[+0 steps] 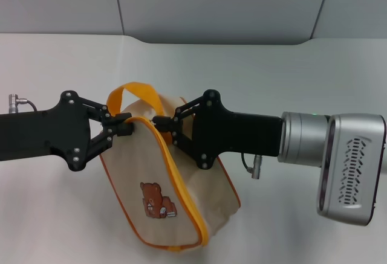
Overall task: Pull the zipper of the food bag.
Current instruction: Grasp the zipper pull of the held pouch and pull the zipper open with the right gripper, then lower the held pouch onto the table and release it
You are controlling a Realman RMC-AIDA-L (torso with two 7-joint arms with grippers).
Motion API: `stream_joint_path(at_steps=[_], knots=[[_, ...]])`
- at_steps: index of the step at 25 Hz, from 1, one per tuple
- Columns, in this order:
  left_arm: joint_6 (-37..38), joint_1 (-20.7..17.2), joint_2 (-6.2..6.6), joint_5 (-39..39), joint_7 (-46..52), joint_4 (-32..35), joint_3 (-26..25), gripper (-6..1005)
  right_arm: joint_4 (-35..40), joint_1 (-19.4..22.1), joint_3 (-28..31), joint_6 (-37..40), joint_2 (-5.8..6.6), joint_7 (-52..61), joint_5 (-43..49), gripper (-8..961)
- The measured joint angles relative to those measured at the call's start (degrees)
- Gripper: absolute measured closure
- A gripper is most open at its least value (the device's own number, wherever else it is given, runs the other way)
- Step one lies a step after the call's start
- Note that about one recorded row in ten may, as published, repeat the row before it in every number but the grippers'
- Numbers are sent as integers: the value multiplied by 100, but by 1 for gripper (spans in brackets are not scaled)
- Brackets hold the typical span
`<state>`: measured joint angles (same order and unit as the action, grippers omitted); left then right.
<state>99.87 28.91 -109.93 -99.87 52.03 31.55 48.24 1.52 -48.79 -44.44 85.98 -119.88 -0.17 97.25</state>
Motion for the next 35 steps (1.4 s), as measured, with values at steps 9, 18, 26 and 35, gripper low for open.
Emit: stream_joint_path(at_steps=[9,18,26,35], knots=[[-237,-78,-14,0,-9,-94,-324,915,138,175,-280,43,3,147,-5,953],[-962,-114,14,15,-50,-671,-822,897,1751,1255,-1265,360,5,1790,-4,953],[-1024,-260,-86,67,-1,-691,-882,880,1870,1723,-1038,740,19,2001,-397,940],[-1162,-823,-544,72,-289,-802,-1331,862,1857,1979,-931,1228,59,3545,-1265,775]])
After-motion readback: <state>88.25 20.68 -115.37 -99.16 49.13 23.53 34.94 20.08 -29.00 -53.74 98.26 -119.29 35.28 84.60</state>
